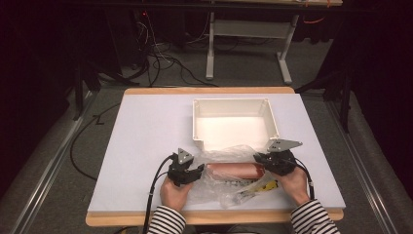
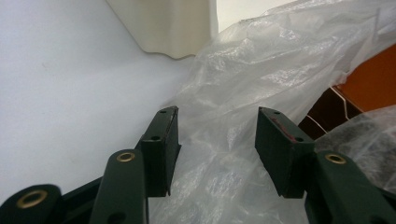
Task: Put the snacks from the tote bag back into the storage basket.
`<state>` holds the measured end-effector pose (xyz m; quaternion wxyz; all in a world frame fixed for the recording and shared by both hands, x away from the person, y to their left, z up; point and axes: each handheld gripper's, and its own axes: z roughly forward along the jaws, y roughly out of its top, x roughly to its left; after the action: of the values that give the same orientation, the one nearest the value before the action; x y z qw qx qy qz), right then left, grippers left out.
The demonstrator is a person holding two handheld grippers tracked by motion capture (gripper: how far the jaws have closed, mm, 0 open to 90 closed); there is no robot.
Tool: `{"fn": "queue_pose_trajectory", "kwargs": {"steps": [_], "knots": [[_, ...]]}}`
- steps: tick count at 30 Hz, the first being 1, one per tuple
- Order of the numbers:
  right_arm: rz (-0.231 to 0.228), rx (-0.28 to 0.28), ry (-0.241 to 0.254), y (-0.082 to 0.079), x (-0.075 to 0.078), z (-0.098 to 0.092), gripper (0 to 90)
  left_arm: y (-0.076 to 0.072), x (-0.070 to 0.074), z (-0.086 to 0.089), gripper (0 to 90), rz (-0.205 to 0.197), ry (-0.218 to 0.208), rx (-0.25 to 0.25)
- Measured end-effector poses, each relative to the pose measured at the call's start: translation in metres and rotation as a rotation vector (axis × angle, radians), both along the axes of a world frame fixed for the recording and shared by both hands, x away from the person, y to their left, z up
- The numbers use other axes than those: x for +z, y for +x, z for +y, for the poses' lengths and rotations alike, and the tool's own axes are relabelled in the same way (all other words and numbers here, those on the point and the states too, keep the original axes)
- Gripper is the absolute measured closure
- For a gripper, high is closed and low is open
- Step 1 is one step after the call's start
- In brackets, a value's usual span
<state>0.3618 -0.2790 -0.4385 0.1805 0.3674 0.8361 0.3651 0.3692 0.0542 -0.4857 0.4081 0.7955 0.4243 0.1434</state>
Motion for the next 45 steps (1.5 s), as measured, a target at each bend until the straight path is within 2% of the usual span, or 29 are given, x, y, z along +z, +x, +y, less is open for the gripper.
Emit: {"fn": "queue_pose_trajectory", "kwargs": {"steps": [2, 5, 6, 9, 12, 16, 18, 21, 24, 25, 27, 30, 32, 33, 35, 36, 37, 39, 40, 41, 43, 44, 45], "knots": [[-0.015, -0.016, -0.011, 0.002, 0.000, -0.002, 89.3, 0.000, 0.000, 0.000, 50.4, -0.001, 0.002, 0.003], [-0.009, -0.060, -0.026, 0.009, -0.005, -0.007, 90.0, 0.000, 0.000, -0.001, 52.1, -0.002, 0.007, 0.007], [0.007, -0.074, -0.046, 0.013, -0.010, -0.009, 90.0, 0.000, 0.000, -0.001, 52.4, -0.002, 0.007, 0.007], [0.071, -0.099, -0.044, 0.022, -0.033, -0.015, 90.0, 0.000, 0.000, 0.000, 53.1, 0.000, 0.005, 0.006], [0.072, -0.108, -0.018, 0.021, -0.036, -0.017, 90.0, 0.001, 0.000, 0.000, 53.2, 0.004, -0.001, 0.005], [0.071, -0.108, -0.018, 0.019, -0.036, -0.016, 89.4, 0.002, 0.000, 0.005, 53.6, 0.022, -0.044, 0.008], [0.057, -0.112, -0.015, 0.016, -0.038, -0.016, 87.1, -0.001, 0.006, 0.008, 51.5, -0.014, -0.072, 0.021], [0.034, -0.114, 0.002, 0.013, -0.040, -0.017, 84.8, -0.003, 0.019, 0.011, 48.5, -0.026, -0.138, 0.009], [0.020, -0.118, 0.008, 0.012, -0.042, -0.017, 83.6, -0.004, 0.035, 0.008, 45.9, -0.038, -0.164, -0.016], [0.018, -0.117, 0.001, 0.012, -0.042, -0.016, 83.5, -0.003, 0.043, 0.004, 44.8, -0.035, -0.165, -0.041], [0.016, -0.118, -0.001, 0.011, -0.042, -0.016, 83.4, 0.000, 0.050, -0.006, 43.1, -0.035, -0.149, -0.076], [0.019, -0.119, 0.006, 0.011, -0.042, -0.016, 83.4, 0.006, 0.053, -0.024, 43.6, -0.019, -0.108, -0.129], [0.021, -0.121, 0.007, 0.011, -0.042, -0.017, 83.4, 0.010, 0.051, -0.035, 52.4, -0.010, -0.054, -0.169], [0.021, -0.120, 0.007, 0.011, -0.042, -0.017, 83.4, 0.011, 0.050, -0.038, 60.4, -0.011, -0.028, -0.169], [0.021, -0.120, 0.009, 0.012, -0.042, -0.017, 83.4, 0.015, 0.047, -0.041, 78.2, -0.006, -0.009, -0.184], [0.021, -0.119, 0.008, 0.012, -0.042, -0.017, 83.4, 0.017, 0.045, -0.041, 85.6, 0.003, 0.001, -0.182], [0.021, -0.119, 0.009, 0.012, -0.042, -0.017, 83.4, 0.019, 0.042, -0.040, 90.0, 0.012, 0.028, -0.175], [0.026, -0.119, 0.012, 0.012, -0.042, -0.017, 83.4, 0.022, 0.038, -0.037, 90.0, 0.039, 0.050, -0.165], [0.026, -0.119, 0.012, 0.012, -0.042, -0.017, 83.4, 0.023, 0.035, -0.033, 90.0, 0.046, 0.055, -0.148], [0.025, -0.118, 0.015, 0.012, -0.042, -0.018, 83.4, 0.027, 0.028, -0.024, 90.0, 0.070, 0.048, -0.118], [0.026, -0.119, 0.015, 0.012, -0.042, -0.018, 83.4, 0.028, 0.025, -0.020, 90.0, 0.080, 0.047, -0.103], [0.026, -0.119, 0.015, 0.012, -0.042, -0.018, 83.4, 0.029, 0.022, -0.017, 90.0, 0.081, 0.064, -0.091], [0.028, -0.119, 0.016, 0.012, -0.042, -0.018, 83.2, 0.028, 0.018, -0.011, 90.0, 0.077, 0.052, -0.066]]}}
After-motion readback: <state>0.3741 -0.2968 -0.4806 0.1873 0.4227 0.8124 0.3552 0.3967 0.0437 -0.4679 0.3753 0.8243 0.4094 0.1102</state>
